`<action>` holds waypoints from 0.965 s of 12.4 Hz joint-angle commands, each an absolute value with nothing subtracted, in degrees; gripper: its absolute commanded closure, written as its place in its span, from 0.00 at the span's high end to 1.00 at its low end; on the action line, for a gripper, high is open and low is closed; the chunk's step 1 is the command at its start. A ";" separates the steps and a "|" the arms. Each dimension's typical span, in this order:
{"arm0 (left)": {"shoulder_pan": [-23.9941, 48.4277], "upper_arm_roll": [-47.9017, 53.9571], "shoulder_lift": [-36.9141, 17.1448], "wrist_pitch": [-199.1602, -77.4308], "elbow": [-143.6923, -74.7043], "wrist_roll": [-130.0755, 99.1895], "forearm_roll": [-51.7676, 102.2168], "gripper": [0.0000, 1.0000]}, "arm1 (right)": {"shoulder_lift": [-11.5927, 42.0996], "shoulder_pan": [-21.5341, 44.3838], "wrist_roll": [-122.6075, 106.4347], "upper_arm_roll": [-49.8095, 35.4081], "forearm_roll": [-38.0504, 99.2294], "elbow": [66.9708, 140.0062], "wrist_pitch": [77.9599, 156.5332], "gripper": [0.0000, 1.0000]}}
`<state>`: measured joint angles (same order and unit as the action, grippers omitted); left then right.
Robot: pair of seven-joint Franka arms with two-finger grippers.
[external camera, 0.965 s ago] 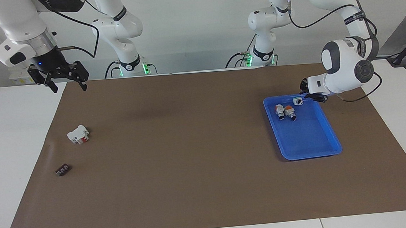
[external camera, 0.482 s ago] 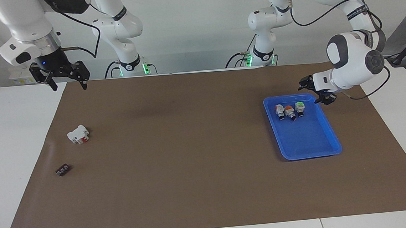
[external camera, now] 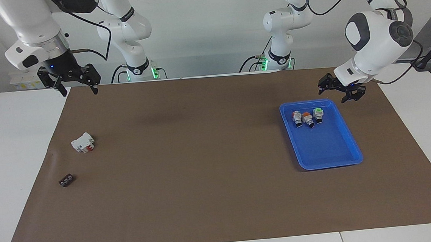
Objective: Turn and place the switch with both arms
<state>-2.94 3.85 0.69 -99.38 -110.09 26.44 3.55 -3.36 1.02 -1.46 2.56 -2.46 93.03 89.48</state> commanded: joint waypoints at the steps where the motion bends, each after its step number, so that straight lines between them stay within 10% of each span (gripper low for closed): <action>1: 1.84 3.34 3.51 -103.25 -112.59 19.09 0.37 1.00 | -5.36 0.70 -0.53 2.55 -1.23 94.75 89.74 1.00; 12: 1.06 2.55 -3.23 -89.95 -81.87 12.66 1.40 1.00 | -5.45 0.97 -0.53 2.46 -1.23 94.66 89.82 1.00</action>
<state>1.84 2.64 2.20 -96.87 -92.26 13.39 0.56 -4.06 1.14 -1.46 2.54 -2.34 93.08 89.48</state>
